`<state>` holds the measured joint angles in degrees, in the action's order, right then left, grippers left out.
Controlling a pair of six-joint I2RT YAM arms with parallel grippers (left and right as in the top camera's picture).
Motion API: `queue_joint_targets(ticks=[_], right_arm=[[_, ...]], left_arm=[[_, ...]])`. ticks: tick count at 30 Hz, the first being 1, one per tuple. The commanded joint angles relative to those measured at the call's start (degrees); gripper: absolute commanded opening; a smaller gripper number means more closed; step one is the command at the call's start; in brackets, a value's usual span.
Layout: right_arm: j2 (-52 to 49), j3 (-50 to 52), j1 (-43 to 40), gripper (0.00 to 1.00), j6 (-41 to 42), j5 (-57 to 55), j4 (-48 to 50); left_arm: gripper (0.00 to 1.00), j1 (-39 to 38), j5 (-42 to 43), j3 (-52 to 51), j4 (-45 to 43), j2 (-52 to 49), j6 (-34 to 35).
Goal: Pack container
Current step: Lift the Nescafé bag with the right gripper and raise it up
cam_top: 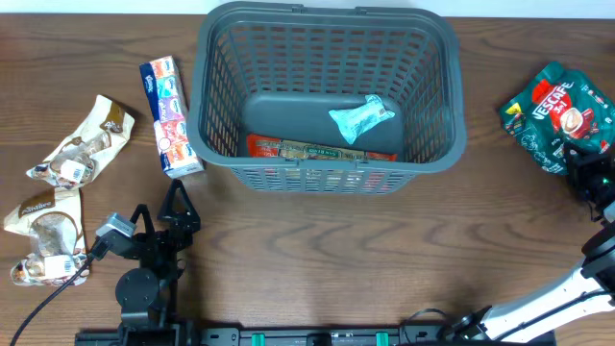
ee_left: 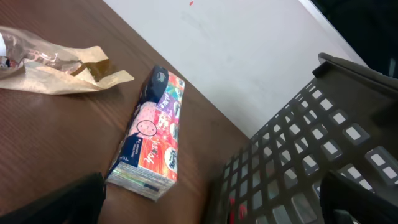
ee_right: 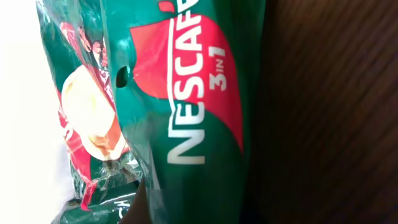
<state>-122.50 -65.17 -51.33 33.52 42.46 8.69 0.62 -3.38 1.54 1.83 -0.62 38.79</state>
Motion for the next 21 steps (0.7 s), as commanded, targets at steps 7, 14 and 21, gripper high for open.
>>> queue_joint_targets(ticks=[7, 14, 21], right_arm=[[-3.0, 2.4, 1.2, 0.02, -7.5, 0.7, -2.2], [2.0, 2.4, 2.8, 0.01, -9.5, 2.0, -2.1], [12.1, 2.3, 5.4, 0.01, -9.5, 1.3, -3.0]], left_arm=[[0.99, -0.2, -0.7, -1.3, 1.9, 0.4, -0.3], [0.99, -0.2, -0.7, -1.3, 1.9, 0.4, -0.3], [0.99, -0.2, -0.7, -1.3, 1.9, 0.4, -0.3]])
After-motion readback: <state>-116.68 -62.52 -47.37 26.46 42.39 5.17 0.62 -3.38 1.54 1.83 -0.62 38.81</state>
